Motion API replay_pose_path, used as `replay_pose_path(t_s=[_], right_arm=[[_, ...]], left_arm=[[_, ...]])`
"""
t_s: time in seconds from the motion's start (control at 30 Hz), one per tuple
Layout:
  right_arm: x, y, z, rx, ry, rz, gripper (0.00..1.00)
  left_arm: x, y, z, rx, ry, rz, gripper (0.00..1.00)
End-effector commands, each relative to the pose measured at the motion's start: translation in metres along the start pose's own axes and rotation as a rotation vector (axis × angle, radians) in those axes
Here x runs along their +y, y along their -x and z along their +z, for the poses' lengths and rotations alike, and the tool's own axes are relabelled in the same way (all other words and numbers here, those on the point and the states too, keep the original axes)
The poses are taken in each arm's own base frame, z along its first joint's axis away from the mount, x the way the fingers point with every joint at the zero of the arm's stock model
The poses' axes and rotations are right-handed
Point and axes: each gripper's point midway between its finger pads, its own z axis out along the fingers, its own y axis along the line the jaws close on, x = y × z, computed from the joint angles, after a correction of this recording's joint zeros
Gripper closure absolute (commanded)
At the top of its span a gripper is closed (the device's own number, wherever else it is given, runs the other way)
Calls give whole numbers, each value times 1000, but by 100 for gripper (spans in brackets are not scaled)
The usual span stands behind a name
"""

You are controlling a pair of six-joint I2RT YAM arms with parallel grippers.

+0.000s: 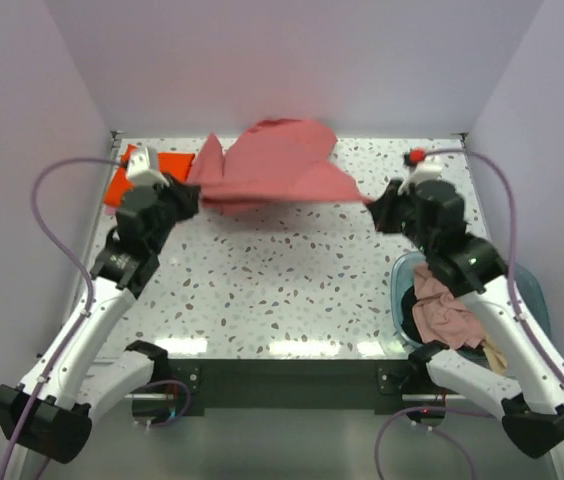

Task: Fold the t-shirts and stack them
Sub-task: Flatten the tshirt out

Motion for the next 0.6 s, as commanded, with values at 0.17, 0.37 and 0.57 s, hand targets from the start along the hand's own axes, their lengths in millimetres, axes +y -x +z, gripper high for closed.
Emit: replay_pose_path(t_s=[0.17,0.37,0.57], right_arm=[[-7,-264,-60,743,118,314,65],[5,-241,-48,736,174,246,1],[3,-172,14,540,81,141,1]], left_arm=[[163,-192,-91,451,657,-140,26],[163,-174,-90,506,778,-95,0],[105,-172,-31,516,452,-124,0]])
